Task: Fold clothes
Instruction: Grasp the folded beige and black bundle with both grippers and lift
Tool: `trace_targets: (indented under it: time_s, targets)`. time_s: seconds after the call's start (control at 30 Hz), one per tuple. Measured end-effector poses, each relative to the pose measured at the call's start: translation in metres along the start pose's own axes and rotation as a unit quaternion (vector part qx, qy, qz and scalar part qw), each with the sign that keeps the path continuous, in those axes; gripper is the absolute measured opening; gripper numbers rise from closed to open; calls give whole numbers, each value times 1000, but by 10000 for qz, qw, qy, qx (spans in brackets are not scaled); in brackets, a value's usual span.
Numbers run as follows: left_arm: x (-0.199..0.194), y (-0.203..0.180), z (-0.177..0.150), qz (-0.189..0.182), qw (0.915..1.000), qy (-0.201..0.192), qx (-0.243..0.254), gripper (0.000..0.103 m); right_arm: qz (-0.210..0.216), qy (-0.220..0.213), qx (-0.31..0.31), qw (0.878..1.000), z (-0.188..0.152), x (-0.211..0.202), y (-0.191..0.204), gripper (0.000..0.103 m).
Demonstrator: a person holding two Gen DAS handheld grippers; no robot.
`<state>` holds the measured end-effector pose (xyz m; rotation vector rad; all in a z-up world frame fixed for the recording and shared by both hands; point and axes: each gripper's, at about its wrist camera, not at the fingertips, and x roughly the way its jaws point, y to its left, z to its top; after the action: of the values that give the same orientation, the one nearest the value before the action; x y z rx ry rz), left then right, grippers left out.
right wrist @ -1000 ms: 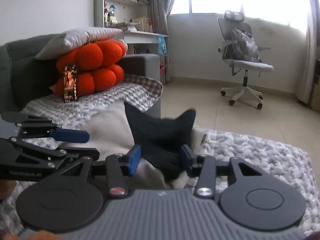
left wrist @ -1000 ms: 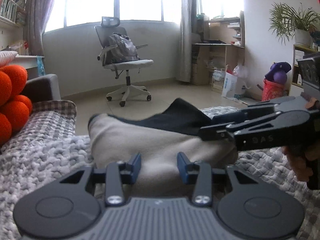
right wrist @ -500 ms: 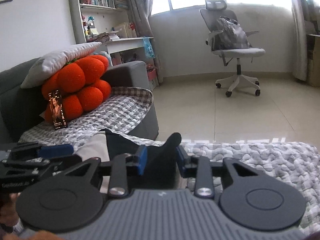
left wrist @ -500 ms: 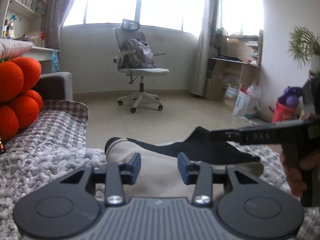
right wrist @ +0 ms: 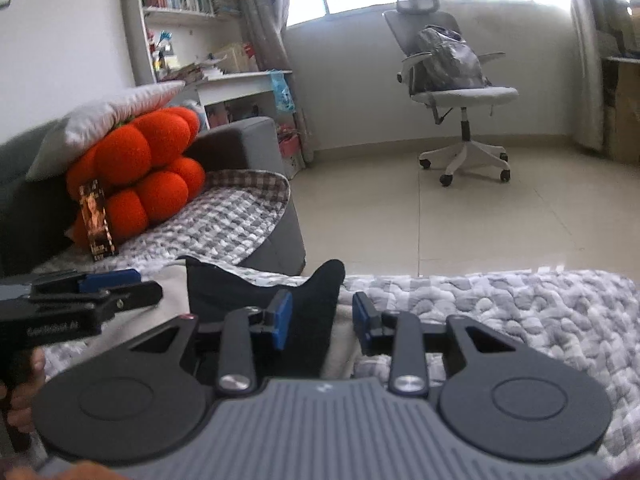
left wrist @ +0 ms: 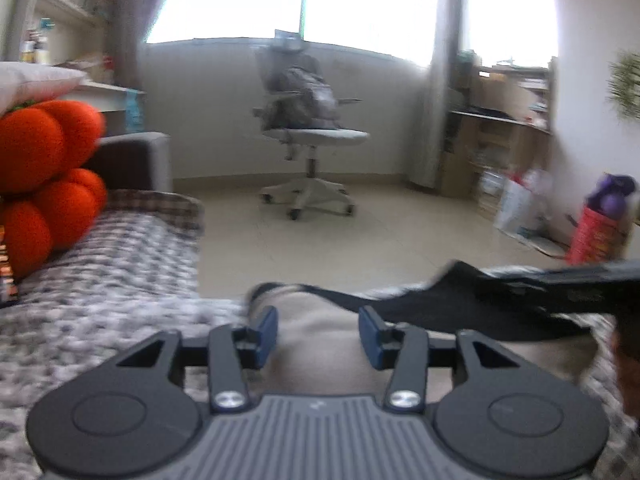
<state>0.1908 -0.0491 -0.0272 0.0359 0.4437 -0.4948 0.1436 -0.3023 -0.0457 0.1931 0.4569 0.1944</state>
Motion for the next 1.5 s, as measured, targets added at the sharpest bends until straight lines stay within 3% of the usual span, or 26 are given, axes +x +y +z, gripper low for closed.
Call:
trace_targets:
  time_s: [0.17,0.23,0.3,0.43,0.5,0.7,0.93,1.13,1.3,1.5]
  targets:
    - [-5,10,6,-54,9989,309,-346,62,-62,-58,140,9999,6,-11,0,47]
    - [-6,11,7,-66,9978,492,-450,69,-24,-16,313,9995,9,-15,-2,62]
    - [-5,12,7,-96,9958,711,-573,87,56,86,558,9984,10,-18,-6,76]
    - [-2,16,5,-143,9892,1134,-917,95,236,397,1079,9931,10,-22,-13,97]
    - [0,18,4,-154,9838,1407,-1098,101,294,508,1293,9899,9,-25,-15,102]
    - [6,24,-3,-110,9659,2086,-1530,103,215,897,1853,9783,8,-30,-20,103]
    - [12,41,-10,-571,9327,2632,-2397,103,585,1441,2710,9499,2,-27,-33,103]
    - [13,48,-13,-715,9217,2718,-2673,103,758,1618,3347,9252,-3,-28,-46,103]
    - [14,51,-17,-841,9150,2724,-2853,103,825,1622,3576,9160,-7,-33,-53,103]
    - [18,47,-17,-1048,9133,2629,-2929,102,877,1584,3628,9141,-7,-30,-54,103]
